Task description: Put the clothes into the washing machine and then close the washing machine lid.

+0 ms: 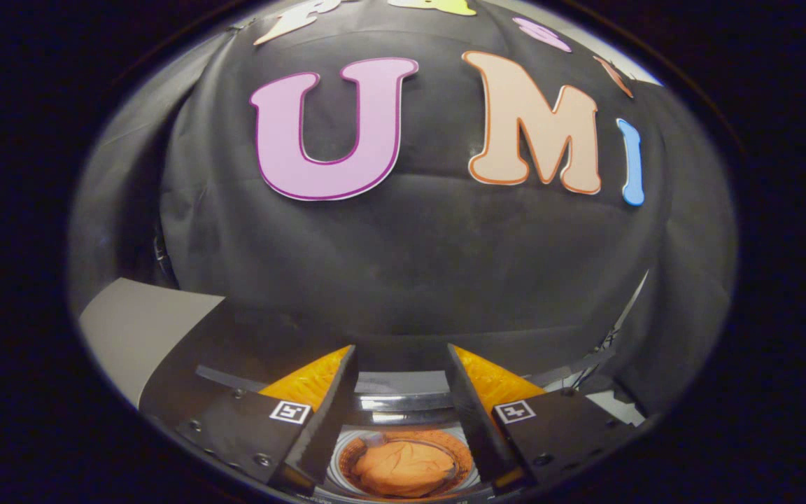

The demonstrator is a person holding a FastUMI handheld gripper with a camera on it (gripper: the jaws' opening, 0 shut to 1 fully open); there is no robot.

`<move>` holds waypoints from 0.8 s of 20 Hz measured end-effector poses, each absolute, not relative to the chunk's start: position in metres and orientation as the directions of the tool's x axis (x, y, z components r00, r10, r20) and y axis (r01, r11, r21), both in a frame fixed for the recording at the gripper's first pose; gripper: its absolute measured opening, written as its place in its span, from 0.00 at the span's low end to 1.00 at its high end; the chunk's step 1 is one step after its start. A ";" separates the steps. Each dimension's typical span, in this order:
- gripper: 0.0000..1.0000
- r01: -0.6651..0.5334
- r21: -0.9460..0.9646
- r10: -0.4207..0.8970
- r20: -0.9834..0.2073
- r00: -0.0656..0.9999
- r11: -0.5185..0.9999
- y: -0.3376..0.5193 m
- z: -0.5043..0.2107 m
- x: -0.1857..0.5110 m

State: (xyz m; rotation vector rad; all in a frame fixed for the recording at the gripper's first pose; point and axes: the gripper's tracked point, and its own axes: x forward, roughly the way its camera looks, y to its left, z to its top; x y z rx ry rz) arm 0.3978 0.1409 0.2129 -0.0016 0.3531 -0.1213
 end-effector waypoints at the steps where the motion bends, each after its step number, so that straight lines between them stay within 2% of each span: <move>1: 0.81 0.115 -0.008 -0.111 -0.348 0.931 0.993 0.142 0.209 0.390; 4: 0.80 0.097 0.030 -0.079 -0.382 0.921 0.995 0.145 0.196 0.364; 9: 0.80 0.089 0.083 -0.053 -0.370 0.928 0.993 0.142 0.193 0.340; 16: 0.80 0.083 0.100 -0.053 -0.269 0.962 0.992 0.127 0.206 0.312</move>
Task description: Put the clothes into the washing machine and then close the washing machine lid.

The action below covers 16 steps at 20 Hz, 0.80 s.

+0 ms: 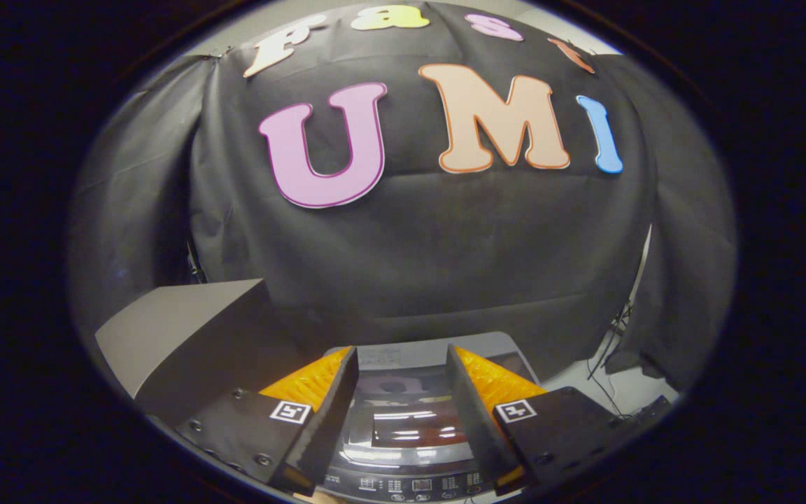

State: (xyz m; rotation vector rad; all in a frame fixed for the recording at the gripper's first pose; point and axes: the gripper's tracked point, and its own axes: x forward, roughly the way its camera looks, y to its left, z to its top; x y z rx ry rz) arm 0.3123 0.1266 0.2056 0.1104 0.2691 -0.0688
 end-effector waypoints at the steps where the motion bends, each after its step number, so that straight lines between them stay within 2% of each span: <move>1: 0.81 0.083 0.095 -0.057 -0.249 0.967 0.992 0.124 0.206 0.306; 9: 0.81 0.073 0.086 -0.064 -0.101 0.993 0.994 0.091 0.187 0.242; 16: 0.80 0.077 0.003 -0.078 0.020 0.997 0.997 0.059 0.162 0.179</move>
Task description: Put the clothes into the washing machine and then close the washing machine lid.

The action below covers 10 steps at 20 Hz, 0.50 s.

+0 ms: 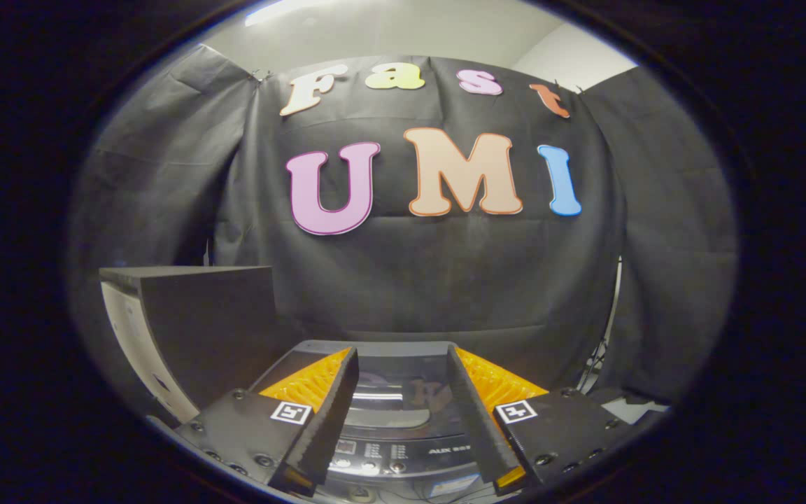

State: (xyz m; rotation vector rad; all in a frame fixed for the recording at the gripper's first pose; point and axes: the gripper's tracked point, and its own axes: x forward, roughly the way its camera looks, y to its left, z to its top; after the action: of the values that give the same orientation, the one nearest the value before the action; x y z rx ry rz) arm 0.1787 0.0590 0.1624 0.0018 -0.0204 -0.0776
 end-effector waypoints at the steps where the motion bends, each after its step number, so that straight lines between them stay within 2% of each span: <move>1: 0.80 0.072 -0.005 -0.072 0.035 0.997 0.997 0.057 0.157 0.170; 7: 0.80 0.028 -0.021 -0.025 0.126 0.992 0.999 0.052 0.126 0.123; 10: 0.91 0.013 -0.056 -0.001 0.203 0.979 0.998 0.055 0.121 0.100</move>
State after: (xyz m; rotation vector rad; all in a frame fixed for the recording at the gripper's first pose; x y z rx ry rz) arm 0.1001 0.0545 0.1214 -0.0575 -0.2045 -0.0068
